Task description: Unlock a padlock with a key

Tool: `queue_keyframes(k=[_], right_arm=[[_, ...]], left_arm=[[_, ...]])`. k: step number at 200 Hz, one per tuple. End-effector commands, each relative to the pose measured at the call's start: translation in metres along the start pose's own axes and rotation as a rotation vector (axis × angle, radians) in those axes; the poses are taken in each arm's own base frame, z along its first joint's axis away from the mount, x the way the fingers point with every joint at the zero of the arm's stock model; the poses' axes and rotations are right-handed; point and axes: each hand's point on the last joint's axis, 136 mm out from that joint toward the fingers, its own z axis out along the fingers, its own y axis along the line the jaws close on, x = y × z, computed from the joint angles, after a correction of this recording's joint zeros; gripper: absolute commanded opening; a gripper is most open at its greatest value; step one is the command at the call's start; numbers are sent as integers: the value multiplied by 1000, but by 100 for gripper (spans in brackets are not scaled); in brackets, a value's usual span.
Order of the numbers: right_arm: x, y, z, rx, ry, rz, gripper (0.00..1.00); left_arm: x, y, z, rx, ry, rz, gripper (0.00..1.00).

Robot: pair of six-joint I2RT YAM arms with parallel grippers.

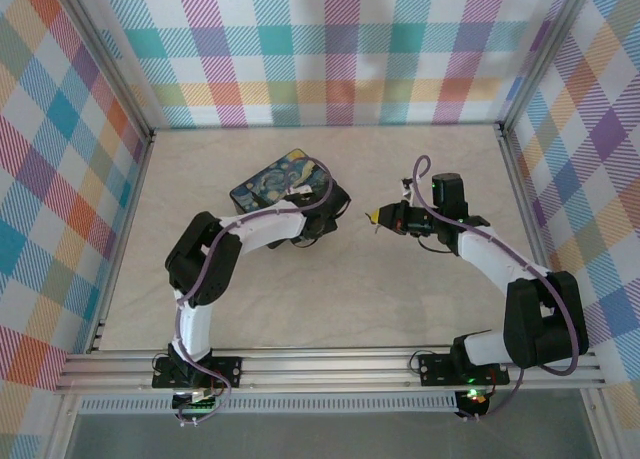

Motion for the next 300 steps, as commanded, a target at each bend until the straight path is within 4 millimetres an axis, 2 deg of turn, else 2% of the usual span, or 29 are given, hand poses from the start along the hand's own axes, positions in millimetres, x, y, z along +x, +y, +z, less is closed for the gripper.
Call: queue_keyframes(k=[1, 47, 113, 180, 226, 276, 300], right_arm=[[-11, 11, 0, -41, -1, -39, 0], [-13, 15, 4, -71, 21, -33, 0], [-12, 21, 4, -96, 44, -36, 0], [2, 21, -2, -82, 77, -25, 0], [12, 14, -3, -61, 102, -14, 0], [23, 5, 0, -33, 113, -9, 0], [35, 3, 7, -31, 135, -6, 0]], left_arm=[[-12, 9, 0, -105, -115, -38, 71], [-19, 21, 6, -218, -228, -66, 61], [-25, 19, 19, -273, -335, -72, 52], [-22, 39, 30, -324, -345, -67, 24], [-32, 36, 8, -269, -254, 14, 5], [-22, 37, -15, -161, 28, 87, 0], [-28, 37, -36, -123, 99, 121, 0]])
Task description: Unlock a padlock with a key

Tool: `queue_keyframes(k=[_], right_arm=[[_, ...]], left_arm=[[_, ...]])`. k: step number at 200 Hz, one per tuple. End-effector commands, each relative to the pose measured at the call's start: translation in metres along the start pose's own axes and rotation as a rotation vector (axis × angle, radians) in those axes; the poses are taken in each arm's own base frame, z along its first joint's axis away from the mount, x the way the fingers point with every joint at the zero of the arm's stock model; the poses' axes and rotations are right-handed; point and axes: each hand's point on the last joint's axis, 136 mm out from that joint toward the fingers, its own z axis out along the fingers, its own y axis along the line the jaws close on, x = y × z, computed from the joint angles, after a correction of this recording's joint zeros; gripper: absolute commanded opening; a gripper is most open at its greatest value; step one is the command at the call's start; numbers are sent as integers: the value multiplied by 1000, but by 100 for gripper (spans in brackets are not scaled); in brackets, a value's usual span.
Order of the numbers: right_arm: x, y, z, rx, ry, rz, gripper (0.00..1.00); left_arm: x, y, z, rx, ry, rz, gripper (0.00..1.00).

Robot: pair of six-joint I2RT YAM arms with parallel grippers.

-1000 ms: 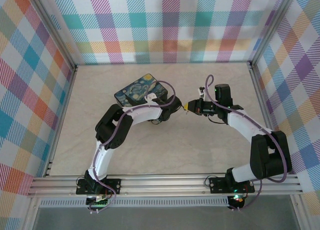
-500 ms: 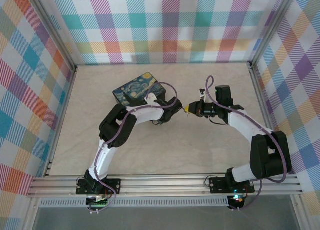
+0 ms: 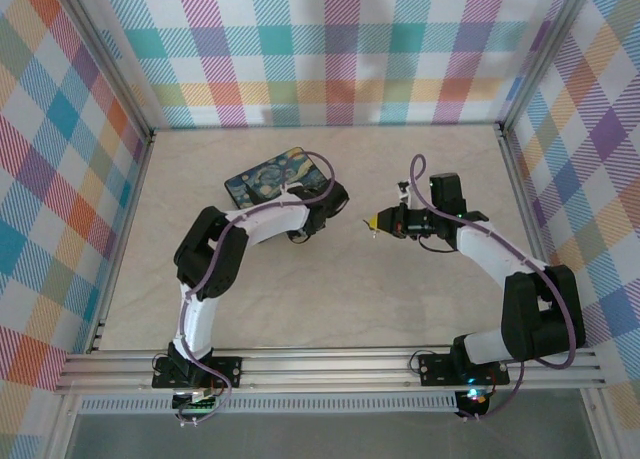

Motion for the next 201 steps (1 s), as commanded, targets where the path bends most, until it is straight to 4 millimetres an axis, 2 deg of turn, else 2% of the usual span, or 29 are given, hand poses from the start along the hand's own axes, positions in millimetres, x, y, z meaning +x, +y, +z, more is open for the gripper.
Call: queue_keyframes(k=[1, 36, 56, 63, 80, 96, 122, 132, 157, 201], right_arm=[[15, 1, 5, -1, 26, -22, 0], [28, 9, 24, -38, 52, 7, 0], [41, 11, 38, -20, 82, 13, 0], [41, 9, 39, -19, 75, 26, 0], [40, 0, 39, 6, 52, 46, 0], [36, -3, 36, 25, 47, 44, 0], [22, -8, 23, 33, 10, 54, 0], [17, -11, 17, 33, -6, 63, 0], [11, -13, 7, 35, -14, 68, 0], [11, -14, 6, 24, 0, 72, 0]], left_arm=[[-9, 4, -39, 81, 99, 75, 0], [-17, 3, -71, 168, 199, 99, 0], [-22, 4, -81, 168, 216, 148, 0], [-25, 7, -81, 143, 209, 173, 7], [-22, 11, -71, 104, 191, 179, 21], [-9, 8, -58, 96, 185, 136, 47], [-4, 6, -41, 19, 85, 80, 70], [-3, 4, -32, 3, 46, 58, 74], [-1, -1, -11, -28, -40, 16, 75], [-4, -8, 18, -64, -131, -31, 69]])
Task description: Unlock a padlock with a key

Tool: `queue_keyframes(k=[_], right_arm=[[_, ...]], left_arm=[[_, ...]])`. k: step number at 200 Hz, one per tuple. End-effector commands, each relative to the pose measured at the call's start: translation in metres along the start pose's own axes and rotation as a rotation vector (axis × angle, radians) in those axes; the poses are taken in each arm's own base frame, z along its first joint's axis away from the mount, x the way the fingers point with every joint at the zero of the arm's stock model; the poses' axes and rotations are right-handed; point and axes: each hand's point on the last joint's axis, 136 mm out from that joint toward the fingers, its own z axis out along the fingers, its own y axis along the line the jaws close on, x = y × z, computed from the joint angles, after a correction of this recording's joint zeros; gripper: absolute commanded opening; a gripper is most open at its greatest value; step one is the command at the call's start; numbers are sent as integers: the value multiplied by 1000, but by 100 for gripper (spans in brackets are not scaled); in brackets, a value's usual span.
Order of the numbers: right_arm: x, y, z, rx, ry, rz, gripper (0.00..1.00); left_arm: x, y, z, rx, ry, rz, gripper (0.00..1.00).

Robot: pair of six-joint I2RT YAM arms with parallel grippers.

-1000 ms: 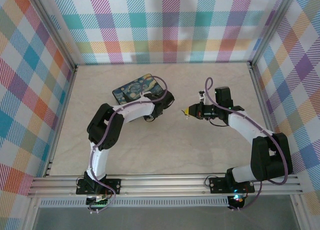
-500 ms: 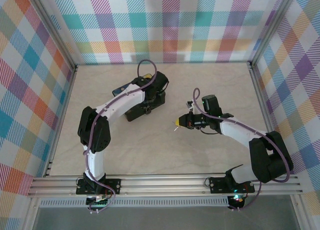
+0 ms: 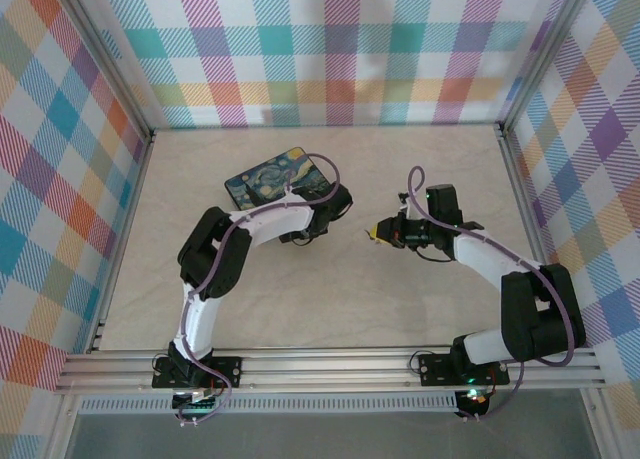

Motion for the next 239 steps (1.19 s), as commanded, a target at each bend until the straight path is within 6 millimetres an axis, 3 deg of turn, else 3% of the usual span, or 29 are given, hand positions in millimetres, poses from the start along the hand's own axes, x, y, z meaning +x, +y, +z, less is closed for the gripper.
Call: queue_keyframes(k=[1, 46, 122, 182, 239], right_arm=[[-1, 13, -3, -40, 21, -34, 0], [-9, 15, 4, -65, 42, -40, 0], [-17, 16, 14, -98, 80, -35, 0], [-16, 11, 19, -109, 101, -22, 0], [-12, 11, 17, -105, 107, -26, 0]], left_arm=[[-14, -4, 13, -30, -114, -76, 68], [-19, 0, 23, -93, -202, -147, 63], [-24, -14, 34, -59, -272, -216, 54], [-24, -7, 40, -103, -315, -220, 23], [-35, 8, 21, -141, -330, -165, 1]])
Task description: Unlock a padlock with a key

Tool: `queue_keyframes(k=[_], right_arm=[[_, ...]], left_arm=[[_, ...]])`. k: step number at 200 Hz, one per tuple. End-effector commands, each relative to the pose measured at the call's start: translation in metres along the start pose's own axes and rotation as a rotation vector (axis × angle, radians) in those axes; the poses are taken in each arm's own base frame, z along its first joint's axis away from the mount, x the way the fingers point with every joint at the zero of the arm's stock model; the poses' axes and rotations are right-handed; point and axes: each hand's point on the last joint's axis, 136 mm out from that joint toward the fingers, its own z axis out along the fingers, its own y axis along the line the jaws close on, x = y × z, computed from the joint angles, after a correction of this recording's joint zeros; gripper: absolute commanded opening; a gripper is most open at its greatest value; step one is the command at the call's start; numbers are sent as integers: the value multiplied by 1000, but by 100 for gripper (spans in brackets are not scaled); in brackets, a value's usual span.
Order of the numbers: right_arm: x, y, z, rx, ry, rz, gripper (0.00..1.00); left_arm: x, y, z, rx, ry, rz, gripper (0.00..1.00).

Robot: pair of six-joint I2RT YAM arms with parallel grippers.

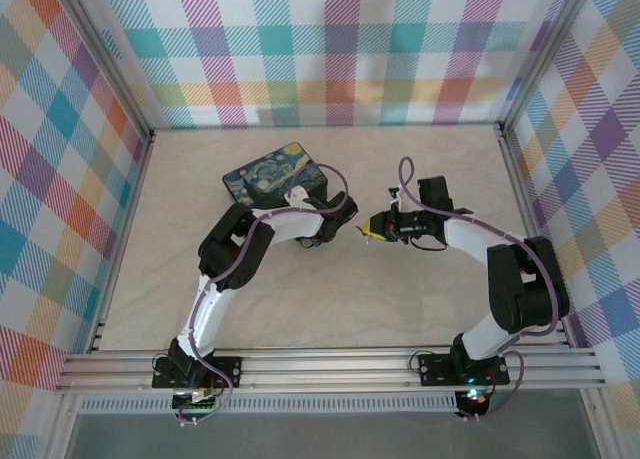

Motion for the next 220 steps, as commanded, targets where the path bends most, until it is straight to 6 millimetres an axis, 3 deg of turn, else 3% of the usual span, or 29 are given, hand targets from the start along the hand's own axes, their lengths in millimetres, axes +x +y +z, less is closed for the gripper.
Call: queue_keyframes(k=[1, 45, 96, 163, 181, 220], right_arm=[[1, 8, -2, -27, 12, -40, 0], [10, 10, -11, -3, 0, -59, 0], [17, 14, -17, -3, -7, -62, 0], [26, 45, -29, -37, 25, -94, 0], [36, 49, -23, -64, 31, -100, 0], [48, 66, 13, -118, 41, -112, 0]], left_arm=[[-22, 14, -12, -45, -63, 48, 1], [-37, 19, -42, 2, 68, 181, 0], [-66, 46, -84, 39, 169, 286, 0], [-69, 50, -137, 192, 501, 297, 0], [-70, 47, -144, 229, 562, 257, 0], [-74, 38, -160, 314, 684, 147, 0]])
